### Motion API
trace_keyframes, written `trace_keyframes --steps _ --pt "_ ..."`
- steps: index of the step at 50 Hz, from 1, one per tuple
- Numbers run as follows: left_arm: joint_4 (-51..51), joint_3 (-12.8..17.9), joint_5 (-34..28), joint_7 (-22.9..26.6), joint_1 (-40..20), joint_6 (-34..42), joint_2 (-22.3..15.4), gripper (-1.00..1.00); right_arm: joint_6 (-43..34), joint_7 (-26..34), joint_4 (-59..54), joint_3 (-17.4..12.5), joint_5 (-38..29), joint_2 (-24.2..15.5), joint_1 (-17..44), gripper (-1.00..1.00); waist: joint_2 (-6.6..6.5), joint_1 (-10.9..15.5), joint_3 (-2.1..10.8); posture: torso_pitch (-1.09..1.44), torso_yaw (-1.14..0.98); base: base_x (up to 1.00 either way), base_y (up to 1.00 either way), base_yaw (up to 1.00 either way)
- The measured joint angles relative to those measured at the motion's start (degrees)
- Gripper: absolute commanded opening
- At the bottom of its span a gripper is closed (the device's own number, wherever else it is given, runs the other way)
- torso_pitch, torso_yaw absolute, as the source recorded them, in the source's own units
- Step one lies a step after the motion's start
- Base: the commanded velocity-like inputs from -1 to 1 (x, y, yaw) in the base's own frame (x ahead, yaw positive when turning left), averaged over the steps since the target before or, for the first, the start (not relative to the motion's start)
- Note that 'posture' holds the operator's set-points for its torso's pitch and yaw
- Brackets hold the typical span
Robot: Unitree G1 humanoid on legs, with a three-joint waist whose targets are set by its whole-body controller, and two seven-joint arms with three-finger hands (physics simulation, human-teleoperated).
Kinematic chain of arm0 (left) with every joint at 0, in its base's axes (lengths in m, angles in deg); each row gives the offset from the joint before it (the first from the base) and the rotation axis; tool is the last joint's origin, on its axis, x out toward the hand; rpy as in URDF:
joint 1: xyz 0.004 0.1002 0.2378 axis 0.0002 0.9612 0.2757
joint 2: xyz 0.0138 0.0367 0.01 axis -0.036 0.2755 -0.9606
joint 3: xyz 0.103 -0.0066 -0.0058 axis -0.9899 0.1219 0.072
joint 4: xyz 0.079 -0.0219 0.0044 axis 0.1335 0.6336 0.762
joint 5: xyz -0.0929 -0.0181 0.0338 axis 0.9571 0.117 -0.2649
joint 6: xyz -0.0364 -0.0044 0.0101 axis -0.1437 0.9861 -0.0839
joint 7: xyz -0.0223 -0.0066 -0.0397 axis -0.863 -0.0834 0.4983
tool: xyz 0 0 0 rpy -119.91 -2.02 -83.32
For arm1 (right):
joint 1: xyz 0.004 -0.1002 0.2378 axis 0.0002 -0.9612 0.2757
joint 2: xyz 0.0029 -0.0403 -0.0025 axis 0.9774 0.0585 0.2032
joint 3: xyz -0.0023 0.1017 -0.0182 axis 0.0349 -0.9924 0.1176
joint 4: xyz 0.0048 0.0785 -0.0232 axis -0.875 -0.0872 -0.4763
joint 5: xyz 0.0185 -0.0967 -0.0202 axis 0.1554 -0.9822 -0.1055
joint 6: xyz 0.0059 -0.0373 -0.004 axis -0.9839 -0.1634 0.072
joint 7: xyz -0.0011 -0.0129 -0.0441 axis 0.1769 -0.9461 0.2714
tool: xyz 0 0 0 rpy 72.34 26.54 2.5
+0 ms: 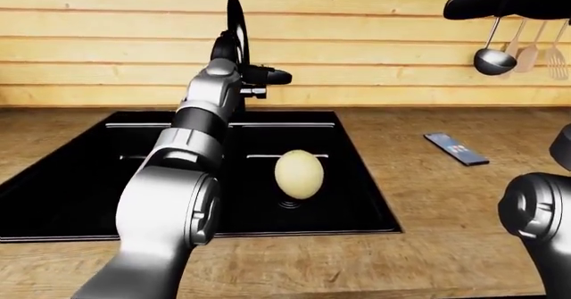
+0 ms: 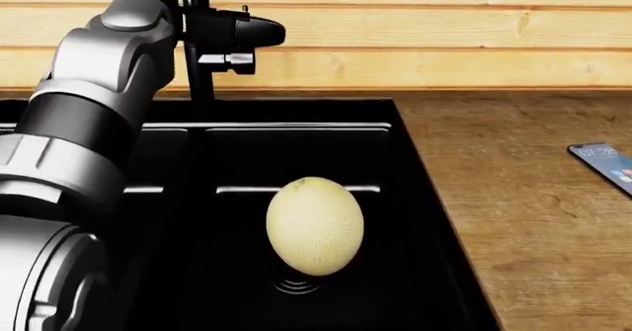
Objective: Turn the sink spout to the right.
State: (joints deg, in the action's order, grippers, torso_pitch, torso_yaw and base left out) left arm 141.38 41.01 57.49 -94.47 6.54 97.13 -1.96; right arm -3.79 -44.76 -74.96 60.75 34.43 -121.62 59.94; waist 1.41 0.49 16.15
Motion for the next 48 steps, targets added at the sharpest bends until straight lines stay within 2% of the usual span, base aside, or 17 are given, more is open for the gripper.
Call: trace_keyframes --steps 19,29,36,48 --pt "-1.41 -2.1 -0.09 -1.38 -0.41 1.1 6.19 1.0 -1.62 0.42 1.88 -0.07 0.12 -1.33 0.0 1.0 0.39 -0.12 0.22 -0.45 0.0 0.0 0.0 0.0" --pt "-4.85 -3.81 -1.09 -1.98 2.27 2.44 10.13 1.0 -1.85 0.31 1.69 -0.07 -0.03 -1.31 0.46 1.0 0.63 -0.11 0.19 -0.45 0.0 0.0 0.0 0.0" --pt "-8.6 -6.11 -2.53 -1.97 4.52 3.16 13.62 1.0 -2.0 0.63 1.85 0.28 0.09 -1.16 0.59 1.0 0.83 -0.16 0.23 -0.45 0.0 0.0 0.0 0.0" --pt "-9.16 -6.26 -3.46 -2.8 3.41 4.22 16.29 1.0 -3.36 1.22 2.97 -0.03 -0.12 -2.2 0.98 1.0 1.08 -0.07 0.1 -0.45 0.0 0.0 0.0 0.0"
